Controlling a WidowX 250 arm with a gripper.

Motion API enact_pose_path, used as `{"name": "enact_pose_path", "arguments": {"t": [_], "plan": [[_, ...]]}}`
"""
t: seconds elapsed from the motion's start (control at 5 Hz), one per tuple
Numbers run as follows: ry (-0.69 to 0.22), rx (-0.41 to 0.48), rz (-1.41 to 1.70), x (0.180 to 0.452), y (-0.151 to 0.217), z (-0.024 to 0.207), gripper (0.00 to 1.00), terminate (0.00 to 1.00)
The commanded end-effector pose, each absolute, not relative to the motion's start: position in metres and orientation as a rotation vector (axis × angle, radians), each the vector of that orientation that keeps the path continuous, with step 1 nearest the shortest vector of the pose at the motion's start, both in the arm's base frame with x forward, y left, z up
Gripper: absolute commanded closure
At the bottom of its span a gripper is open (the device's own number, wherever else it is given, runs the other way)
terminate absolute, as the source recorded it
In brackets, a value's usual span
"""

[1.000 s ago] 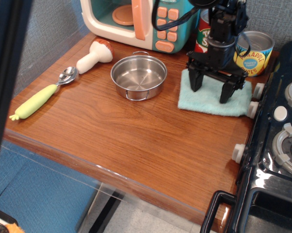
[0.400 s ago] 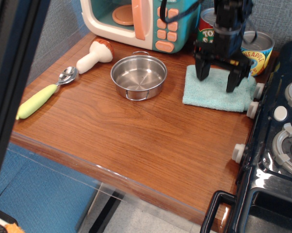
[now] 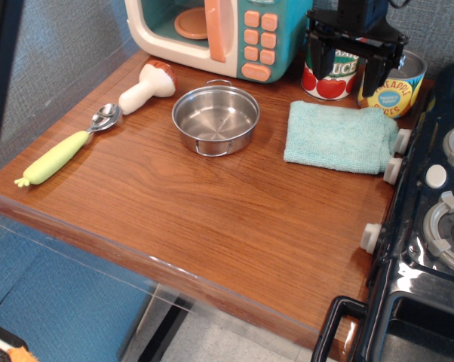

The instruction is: Move blue cloth to front of cans.

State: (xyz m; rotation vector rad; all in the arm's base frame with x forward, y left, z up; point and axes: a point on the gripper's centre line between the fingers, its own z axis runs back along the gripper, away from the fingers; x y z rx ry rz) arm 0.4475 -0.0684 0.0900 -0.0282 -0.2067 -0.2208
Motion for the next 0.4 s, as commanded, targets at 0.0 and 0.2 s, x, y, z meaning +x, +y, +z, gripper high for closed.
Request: {"name": "enact_pose_path", "arguments": {"t": [0.0,0.2], "plan": [[-0.297,-0.031,-0.218,0.4465,-0.0644,0.1307,0.0,0.0],[-0.297,-0.031,-0.218,0.4465,-0.0644,0.1307,0.0,1.0]]}}
